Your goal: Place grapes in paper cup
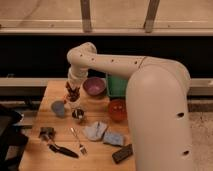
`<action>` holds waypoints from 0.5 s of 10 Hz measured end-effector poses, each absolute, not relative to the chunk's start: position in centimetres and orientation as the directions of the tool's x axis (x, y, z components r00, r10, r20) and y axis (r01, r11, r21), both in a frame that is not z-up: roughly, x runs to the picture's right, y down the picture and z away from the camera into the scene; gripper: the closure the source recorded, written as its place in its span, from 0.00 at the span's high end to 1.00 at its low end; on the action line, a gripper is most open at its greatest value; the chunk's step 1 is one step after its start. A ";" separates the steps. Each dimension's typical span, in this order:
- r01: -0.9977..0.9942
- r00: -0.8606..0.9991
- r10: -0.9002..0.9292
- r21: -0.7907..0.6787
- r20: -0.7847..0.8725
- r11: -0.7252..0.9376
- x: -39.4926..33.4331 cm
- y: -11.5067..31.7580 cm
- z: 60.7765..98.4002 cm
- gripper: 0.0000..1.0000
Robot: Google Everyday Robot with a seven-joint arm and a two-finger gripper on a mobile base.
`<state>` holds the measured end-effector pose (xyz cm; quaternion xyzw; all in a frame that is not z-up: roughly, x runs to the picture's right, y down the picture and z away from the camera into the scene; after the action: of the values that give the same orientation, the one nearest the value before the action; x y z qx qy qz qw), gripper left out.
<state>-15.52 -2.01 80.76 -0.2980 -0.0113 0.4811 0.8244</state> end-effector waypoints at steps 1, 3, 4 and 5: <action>-0.787 0.537 0.799 -0.502 -0.271 0.358 -15.5 -1.9 80.8 0.61; -0.785 0.540 0.796 -0.506 -0.273 0.358 -15.7 -1.5 80.9 0.62; -0.783 0.541 0.795 -0.509 -0.274 0.357 -15.8 -1.3 80.9 0.62; -0.782 0.540 0.796 -0.512 -0.273 0.355 -15.9 -1.2 80.8 0.62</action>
<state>-15.89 -1.21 80.85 -0.3046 -0.0114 0.4794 0.8230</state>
